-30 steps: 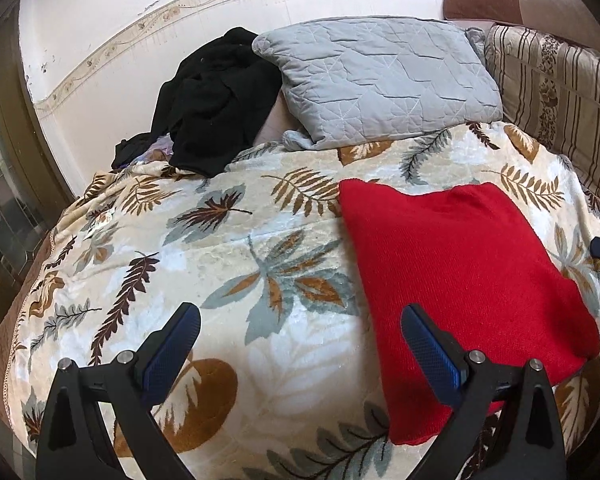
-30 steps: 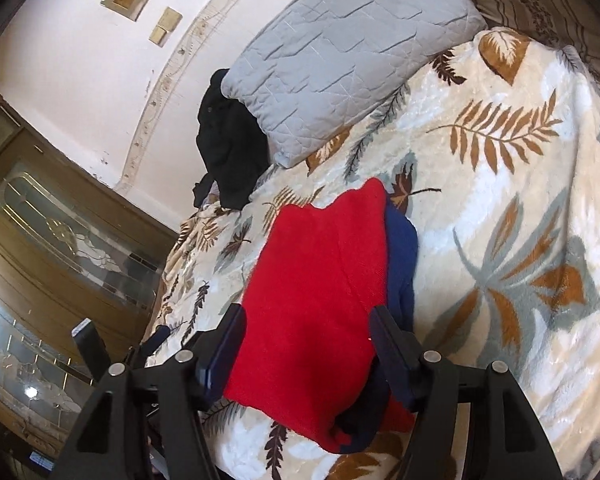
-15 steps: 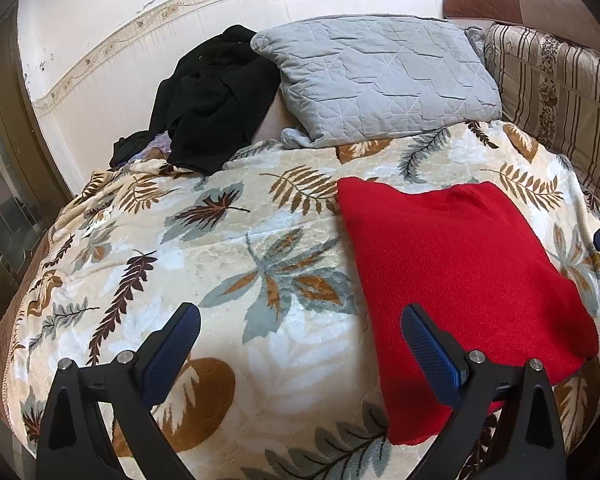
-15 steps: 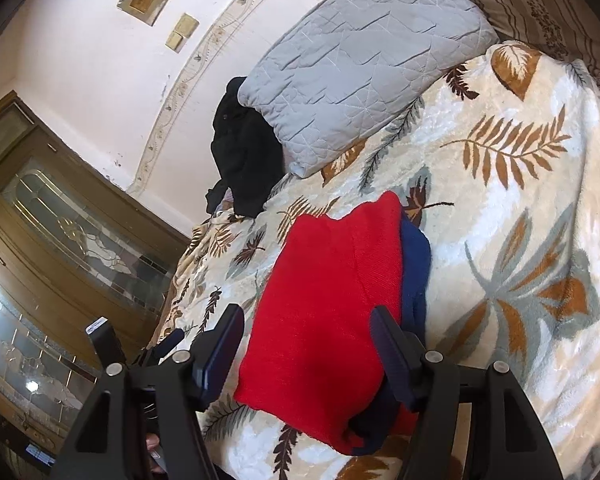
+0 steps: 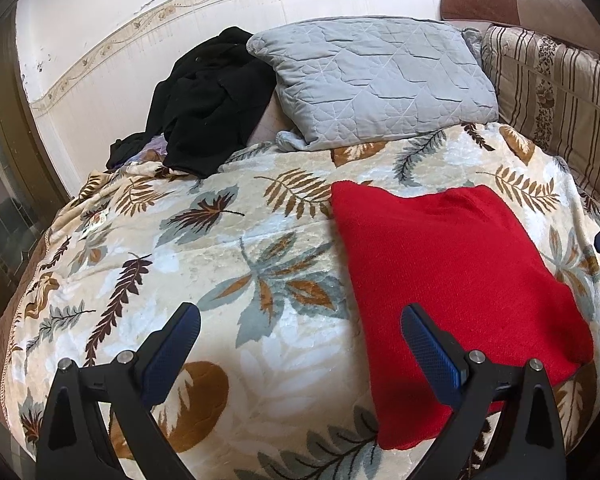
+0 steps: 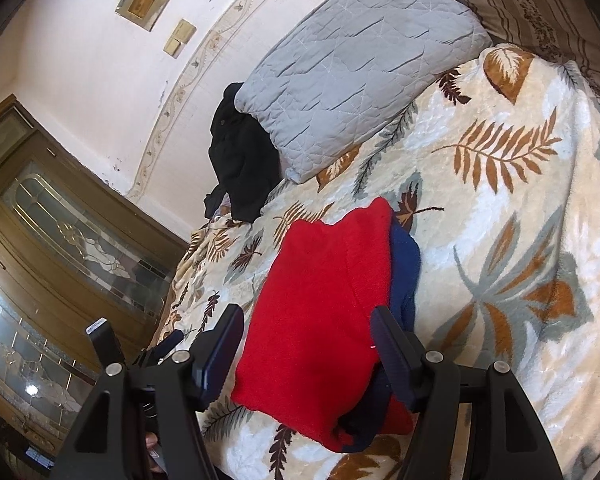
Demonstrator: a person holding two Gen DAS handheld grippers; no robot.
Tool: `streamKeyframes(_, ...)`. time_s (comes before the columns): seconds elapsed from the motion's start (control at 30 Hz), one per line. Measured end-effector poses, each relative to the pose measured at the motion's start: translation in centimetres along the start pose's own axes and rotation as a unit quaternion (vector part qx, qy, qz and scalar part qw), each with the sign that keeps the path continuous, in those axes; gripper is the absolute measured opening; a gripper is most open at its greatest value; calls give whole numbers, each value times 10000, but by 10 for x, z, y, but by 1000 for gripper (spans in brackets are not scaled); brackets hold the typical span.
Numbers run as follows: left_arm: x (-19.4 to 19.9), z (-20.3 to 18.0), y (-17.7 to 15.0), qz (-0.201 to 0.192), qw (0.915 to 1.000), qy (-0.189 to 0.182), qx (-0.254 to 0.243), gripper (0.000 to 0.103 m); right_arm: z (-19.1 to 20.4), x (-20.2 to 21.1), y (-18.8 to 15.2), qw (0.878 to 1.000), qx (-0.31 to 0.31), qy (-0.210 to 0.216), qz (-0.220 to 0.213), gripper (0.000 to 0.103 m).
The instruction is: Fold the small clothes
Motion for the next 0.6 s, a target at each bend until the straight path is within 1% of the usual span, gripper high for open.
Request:
streamKeyframes(0.2,1,0,1,-9,10000,25,9,100,-1,3,1,9999,99,-39,-22,69)
streamKeyframes(0.6,1,2,1,-3,10000,66,53,100,-5,8,3,10000,75,0,-14,70)
Point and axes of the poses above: each gripper's, at about its wrist camera, not at the fingertips, and x roughly against the way its jaws point, z to its left, y to its top, the point moved 8 cm from there along -x, roughly the way its jaws point, and after that the axes turned 5 degrees about z, right-handed, at the moved point
